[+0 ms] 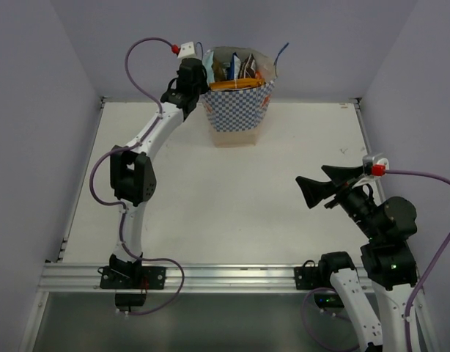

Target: Take the snacks out of the paper bag

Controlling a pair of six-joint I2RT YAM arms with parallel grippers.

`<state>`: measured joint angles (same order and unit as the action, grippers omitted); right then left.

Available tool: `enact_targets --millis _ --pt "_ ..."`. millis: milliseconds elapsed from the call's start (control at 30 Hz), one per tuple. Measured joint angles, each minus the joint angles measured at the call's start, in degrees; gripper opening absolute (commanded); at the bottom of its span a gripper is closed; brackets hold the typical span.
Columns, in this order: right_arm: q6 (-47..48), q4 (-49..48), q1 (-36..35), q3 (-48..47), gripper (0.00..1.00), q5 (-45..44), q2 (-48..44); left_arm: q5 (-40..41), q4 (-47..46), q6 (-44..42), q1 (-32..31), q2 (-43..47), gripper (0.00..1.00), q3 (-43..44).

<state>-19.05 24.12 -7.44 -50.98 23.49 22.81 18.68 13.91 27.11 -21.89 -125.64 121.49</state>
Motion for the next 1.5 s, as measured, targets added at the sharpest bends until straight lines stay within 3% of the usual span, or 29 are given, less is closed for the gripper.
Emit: enact_targets --millis 133,233,667,933,1067,1167,1267,1300,1367,1400,1500 --pt "0.26 -0.17 -0.13 0.76 0.99 -0.04 -0.31 0.2 -0.02 -0.24 0.0 0.2 0.07 0.0" --pt "0.44 -0.35 -0.24 0.81 0.99 -0.28 -0.33 -0.52 0.2 -0.59 -0.13 1.66 0.0 -1.73" --pt "0.44 -0.31 -0.44 -2.51 0.99 -1.81 5.2 -10.73 15.15 -2.36 -0.33 21.73 0.0 -19.67" --pt "-0.07 1.22 -2.05 -11.56 0.99 -1.95 17.03 -16.94 19.45 -2.78 -0.37 43.47 0.0 -41.94" --pt "0.09 2.47 -8.92 -18.36 0.99 -5.27 26.97 -17.9 22.82 -2.69 -0.37 54.07 0.01 -49.75" --pt "0.11 2.58 -13.33 -22.56 0.99 -8.11 33.99 -18.18 26.03 -2.67 -0.39 59.49 0.1 -52.33" --pt "-0.13 3.8 -16.24 -27.21 0.99 -11.08 42.14 -18.23 28.52 -2.67 -0.37 64.22 0.35 -54.31" --pt "-0.33 4.15 -17.03 -28.96 0.99 -12.07 44.92 -18.38 28.96 -2.43 -0.37 65.59 0.51 -54.8" --pt "-0.83 5.07 -18.49 -32.09 0.99 -13.38 50.31 -18.62 29.73 -2.4 -0.39 67.71 0.69 -55.28" --pt "-1.11 5.42 -19.28 -33.33 0.99 -14.1 52.68 -18.64 30.03 -2.27 -0.39 68.48 0.84 -55.39" --pt "-1.86 5.88 -21.09 -35.93 0.99 -16.13 58.93 -18.62 30.51 -1.99 -0.39 69.57 1.0 -55.45"
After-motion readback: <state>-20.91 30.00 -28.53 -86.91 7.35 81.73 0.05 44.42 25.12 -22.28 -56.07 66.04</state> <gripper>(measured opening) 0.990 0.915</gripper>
